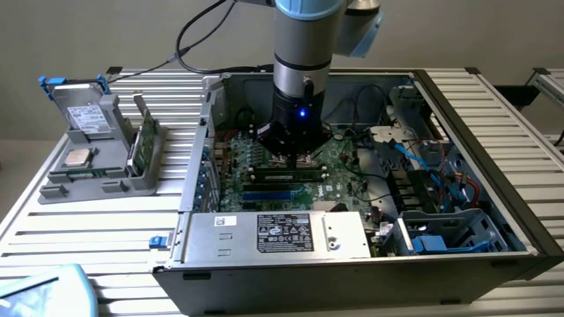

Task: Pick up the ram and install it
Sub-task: 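Press down the ram until it locks into place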

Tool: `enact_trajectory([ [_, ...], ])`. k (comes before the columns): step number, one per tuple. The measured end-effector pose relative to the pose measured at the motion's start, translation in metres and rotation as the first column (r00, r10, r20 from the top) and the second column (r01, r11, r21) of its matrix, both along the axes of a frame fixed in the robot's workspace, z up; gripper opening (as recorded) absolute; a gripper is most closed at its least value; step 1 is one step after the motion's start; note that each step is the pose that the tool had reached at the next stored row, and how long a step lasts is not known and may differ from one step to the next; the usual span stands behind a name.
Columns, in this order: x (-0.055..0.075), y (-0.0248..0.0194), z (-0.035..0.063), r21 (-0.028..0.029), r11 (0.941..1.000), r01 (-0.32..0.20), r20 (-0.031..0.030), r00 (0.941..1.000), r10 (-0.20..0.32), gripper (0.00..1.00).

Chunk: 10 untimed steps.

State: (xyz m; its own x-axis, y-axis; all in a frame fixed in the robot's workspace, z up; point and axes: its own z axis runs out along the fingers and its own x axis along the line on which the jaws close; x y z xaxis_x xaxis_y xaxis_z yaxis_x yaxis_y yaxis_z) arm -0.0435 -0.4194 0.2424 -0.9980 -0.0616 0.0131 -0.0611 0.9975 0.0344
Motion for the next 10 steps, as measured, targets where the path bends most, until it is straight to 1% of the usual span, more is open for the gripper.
enact_trajectory([
  [1,-0.0001,-0.0012,0.0002,0.0039,1.0000,0.000,0.0007,1.0000,0.000,0.11],
  [3,-0.0001,-0.0025,0.0005,0.0085,1.0000,0.000,0.0011,1.0000,0.000,0.11],
  [10,-0.0003,-0.0028,0.0005,0.0091,1.0000,0.001,0.0012,1.0000,-0.001,0.11],
])
